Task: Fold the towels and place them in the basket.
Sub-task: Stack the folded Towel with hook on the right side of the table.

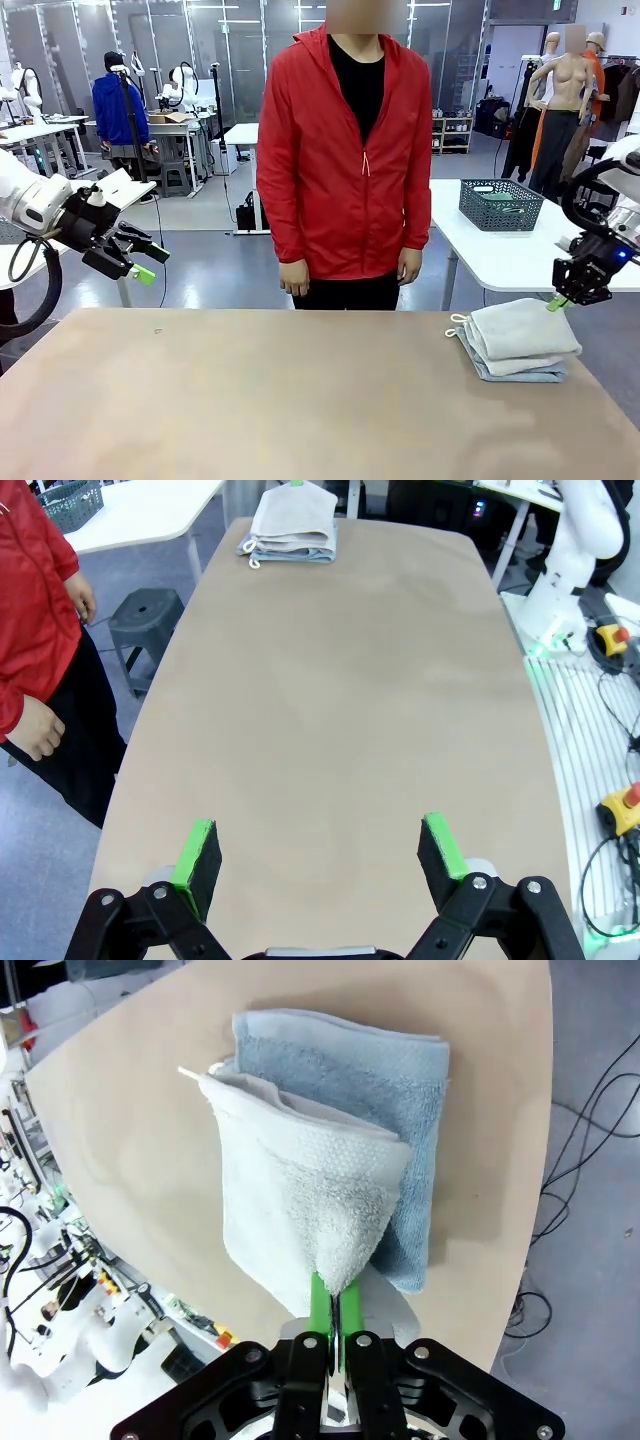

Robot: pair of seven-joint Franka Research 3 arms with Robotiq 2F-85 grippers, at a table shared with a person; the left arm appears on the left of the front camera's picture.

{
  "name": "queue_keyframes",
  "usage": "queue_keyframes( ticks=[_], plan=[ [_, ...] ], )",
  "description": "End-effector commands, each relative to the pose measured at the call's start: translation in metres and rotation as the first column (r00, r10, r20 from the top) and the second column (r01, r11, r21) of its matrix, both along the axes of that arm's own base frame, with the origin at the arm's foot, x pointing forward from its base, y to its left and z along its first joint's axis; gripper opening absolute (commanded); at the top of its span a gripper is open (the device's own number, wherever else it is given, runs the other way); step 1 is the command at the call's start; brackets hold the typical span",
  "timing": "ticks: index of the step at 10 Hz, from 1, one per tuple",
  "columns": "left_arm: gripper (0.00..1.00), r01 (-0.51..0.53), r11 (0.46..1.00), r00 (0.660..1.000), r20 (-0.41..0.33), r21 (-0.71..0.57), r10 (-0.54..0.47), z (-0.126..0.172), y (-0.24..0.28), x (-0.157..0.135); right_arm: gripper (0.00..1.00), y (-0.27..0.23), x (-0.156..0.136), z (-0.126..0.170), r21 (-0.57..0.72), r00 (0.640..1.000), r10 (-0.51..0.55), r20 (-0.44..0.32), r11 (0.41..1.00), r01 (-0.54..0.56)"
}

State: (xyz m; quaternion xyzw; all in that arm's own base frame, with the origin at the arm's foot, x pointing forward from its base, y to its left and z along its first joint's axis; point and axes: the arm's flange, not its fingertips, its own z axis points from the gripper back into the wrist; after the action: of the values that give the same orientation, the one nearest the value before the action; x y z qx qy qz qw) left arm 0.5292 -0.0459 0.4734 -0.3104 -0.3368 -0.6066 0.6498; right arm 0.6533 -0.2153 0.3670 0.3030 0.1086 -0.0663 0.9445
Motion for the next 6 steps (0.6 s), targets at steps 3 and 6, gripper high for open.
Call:
queue_keyframes(
  ticks=[3, 6],
  plan=[
    [1.0, -0.001, 1.0, 1.0, 0.0, -0.001, 0.001, 0.001, 0.0, -0.001, 0.43, -0.009, 0.01, -0.002, 0.044, 1.0, 0.022, -0.015, 0.999, -0.021],
    [1.0, -0.001, 1.0, 1.0, 0.0, -0.001, 0.001, 0.001, 0.0, -0.001, 0.47, -0.008, 0.011, 0.012, -0.08, 0.999, 0.018, 0.036, 0.997, -0.015]
  ],
)
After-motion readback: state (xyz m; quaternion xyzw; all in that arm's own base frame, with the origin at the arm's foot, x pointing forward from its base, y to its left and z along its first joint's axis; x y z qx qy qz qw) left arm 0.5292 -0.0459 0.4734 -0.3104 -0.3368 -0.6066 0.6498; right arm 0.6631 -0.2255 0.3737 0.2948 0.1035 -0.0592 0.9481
